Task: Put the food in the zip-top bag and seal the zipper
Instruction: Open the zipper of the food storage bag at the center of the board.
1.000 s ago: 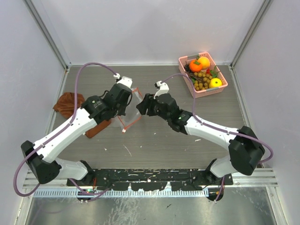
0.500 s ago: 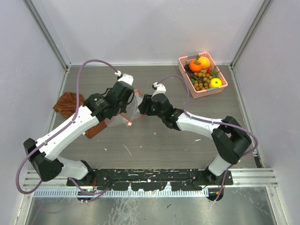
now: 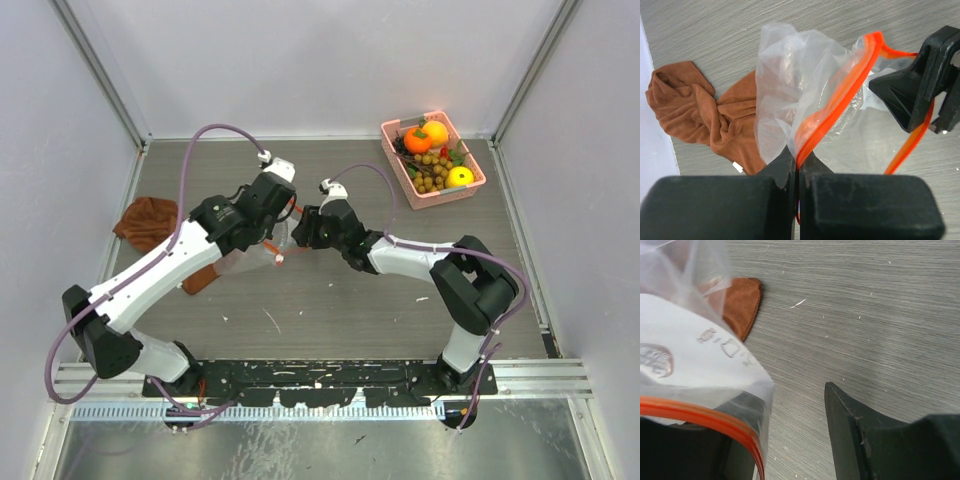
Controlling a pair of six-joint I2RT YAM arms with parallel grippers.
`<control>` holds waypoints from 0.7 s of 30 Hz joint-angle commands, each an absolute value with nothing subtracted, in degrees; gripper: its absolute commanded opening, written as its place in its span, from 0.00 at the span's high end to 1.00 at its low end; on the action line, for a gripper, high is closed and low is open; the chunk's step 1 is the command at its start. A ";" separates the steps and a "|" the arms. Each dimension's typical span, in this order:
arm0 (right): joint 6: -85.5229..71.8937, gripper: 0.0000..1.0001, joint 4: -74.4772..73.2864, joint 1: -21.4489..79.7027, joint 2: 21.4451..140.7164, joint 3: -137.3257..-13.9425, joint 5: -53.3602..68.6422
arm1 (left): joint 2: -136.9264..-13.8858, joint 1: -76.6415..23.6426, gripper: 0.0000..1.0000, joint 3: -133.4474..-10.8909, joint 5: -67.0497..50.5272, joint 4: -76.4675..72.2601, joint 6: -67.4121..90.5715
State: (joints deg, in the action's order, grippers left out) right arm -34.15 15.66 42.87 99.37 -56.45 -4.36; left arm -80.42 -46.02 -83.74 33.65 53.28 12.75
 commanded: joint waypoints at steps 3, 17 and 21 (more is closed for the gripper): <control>-30.07 0.37 18.63 41.78 95.86 -58.57 1.05 | -84.06 -45.54 1.00 -84.54 35.88 49.32 10.63; -23.38 0.14 13.13 36.59 81.42 -52.92 10.44 | -94.12 -44.76 1.00 -90.57 37.94 55.82 18.10; -18.64 0.11 7.19 33.42 78.89 -52.74 6.10 | -95.15 -44.47 1.00 -92.31 38.10 56.88 18.20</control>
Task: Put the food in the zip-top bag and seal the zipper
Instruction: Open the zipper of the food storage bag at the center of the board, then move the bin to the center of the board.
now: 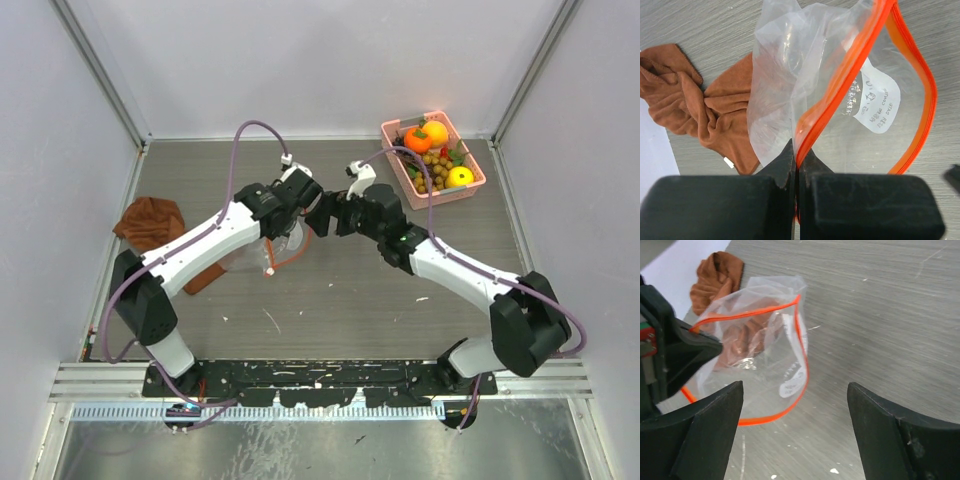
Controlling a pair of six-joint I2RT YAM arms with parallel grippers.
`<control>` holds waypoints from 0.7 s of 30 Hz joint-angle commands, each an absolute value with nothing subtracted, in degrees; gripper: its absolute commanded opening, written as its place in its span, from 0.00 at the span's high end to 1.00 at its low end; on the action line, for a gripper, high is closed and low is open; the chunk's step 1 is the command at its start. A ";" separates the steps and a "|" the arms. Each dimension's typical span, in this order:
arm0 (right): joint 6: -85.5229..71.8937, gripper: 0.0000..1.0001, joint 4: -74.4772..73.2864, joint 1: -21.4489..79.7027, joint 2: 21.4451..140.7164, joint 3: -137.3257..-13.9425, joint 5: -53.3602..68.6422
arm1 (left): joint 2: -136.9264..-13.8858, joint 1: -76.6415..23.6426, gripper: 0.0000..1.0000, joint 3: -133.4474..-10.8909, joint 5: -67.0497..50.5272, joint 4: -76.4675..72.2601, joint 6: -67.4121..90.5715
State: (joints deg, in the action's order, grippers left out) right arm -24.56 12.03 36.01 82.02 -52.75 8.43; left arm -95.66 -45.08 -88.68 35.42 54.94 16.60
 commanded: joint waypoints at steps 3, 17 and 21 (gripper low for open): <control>-15.78 0.10 4.60 29.21 77.85 -52.58 3.53 | -94.70 -44.39 1.00 -92.10 38.91 55.77 17.06; -6.77 0.06 1.53 10.22 92.16 -64.32 -1.81 | -88.52 -43.83 1.00 -83.80 34.82 48.07 12.27; -4.91 0.05 0.22 7.92 97.92 -70.12 -2.53 | -87.93 -43.76 1.00 -83.17 35.11 48.08 11.89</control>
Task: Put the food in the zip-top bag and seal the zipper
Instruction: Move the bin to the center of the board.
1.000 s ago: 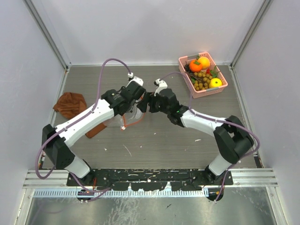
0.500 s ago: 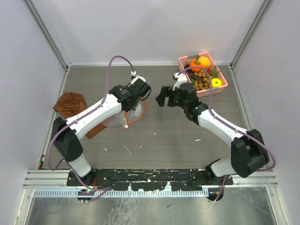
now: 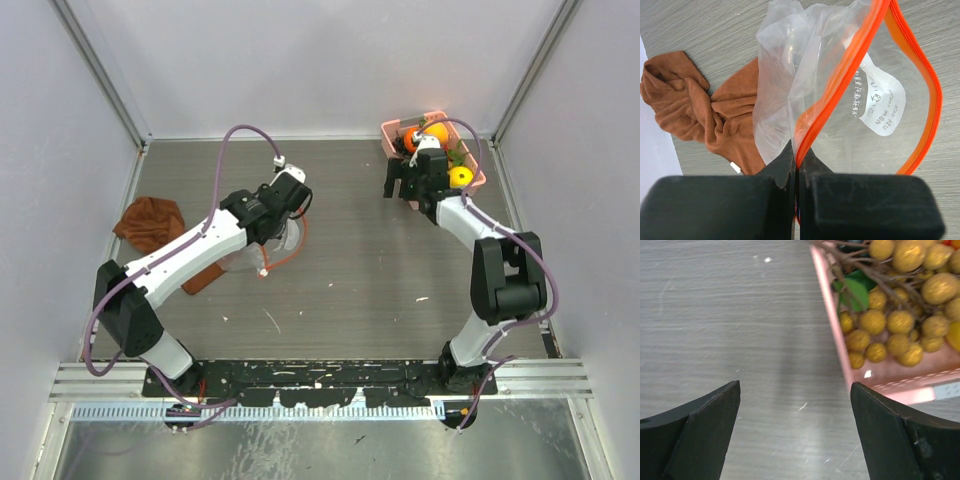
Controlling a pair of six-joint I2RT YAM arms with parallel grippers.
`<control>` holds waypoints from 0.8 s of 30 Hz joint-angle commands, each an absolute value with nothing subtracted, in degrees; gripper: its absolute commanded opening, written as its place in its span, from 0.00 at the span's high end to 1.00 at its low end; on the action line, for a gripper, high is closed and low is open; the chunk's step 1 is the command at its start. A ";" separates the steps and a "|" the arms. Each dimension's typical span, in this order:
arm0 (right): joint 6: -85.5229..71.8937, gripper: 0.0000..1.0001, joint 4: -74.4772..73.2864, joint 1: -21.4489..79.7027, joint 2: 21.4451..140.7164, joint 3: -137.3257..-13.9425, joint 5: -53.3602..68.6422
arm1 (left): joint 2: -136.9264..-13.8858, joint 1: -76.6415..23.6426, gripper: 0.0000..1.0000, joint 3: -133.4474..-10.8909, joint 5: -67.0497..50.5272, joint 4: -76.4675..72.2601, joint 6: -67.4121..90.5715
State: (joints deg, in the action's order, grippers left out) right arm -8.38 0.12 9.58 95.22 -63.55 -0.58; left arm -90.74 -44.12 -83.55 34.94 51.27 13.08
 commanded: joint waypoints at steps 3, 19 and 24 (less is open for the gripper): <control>-3.31 0.04 -1.41 6.90 101.49 -73.63 -3.23 | -87.93 -43.76 1.00 -83.01 35.14 48.18 12.00; -8.86 0.07 -13.39 6.62 99.73 -69.67 5.62 | -88.42 -43.67 1.00 -83.57 35.59 49.58 12.32; -10.95 0.08 -13.99 6.89 95.97 -65.09 8.25 | -88.22 -43.62 1.00 -83.58 34.79 49.54 12.56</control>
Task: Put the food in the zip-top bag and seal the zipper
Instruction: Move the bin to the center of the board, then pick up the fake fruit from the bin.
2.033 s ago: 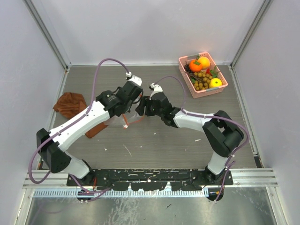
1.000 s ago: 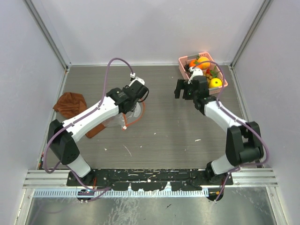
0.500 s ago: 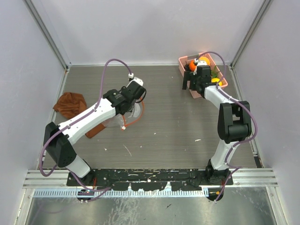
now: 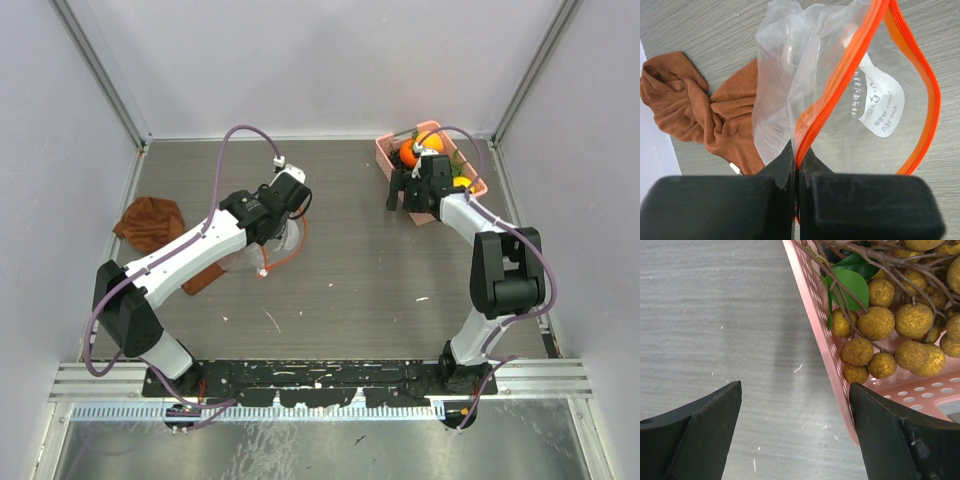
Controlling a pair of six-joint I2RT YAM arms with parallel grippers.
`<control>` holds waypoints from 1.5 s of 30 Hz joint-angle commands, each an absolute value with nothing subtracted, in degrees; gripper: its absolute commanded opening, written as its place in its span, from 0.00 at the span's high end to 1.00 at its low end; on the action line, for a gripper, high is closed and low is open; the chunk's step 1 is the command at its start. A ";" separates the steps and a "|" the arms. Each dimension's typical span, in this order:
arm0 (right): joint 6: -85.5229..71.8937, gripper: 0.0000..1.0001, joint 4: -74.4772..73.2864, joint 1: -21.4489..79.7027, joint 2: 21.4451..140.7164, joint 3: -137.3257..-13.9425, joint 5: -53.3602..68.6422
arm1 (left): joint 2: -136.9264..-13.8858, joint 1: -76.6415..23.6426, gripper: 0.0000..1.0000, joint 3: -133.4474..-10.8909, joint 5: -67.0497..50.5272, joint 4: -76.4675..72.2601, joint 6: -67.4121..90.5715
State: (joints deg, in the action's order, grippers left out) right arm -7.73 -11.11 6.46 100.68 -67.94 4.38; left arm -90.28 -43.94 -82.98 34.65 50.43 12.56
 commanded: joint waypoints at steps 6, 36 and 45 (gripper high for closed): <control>-12.73 0.12 -14.49 9.36 92.13 -60.78 11.63 | -87.87 -43.63 1.00 -83.58 34.57 49.56 12.57; -6.94 0.05 -5.92 6.55 95.52 -73.83 -4.85 | -86.90 -43.68 1.00 -83.45 33.68 49.48 11.66; -11.36 0.00 2.99 5.45 106.06 -79.28 -8.16 | -86.98 -43.65 1.00 -83.47 33.53 49.57 11.40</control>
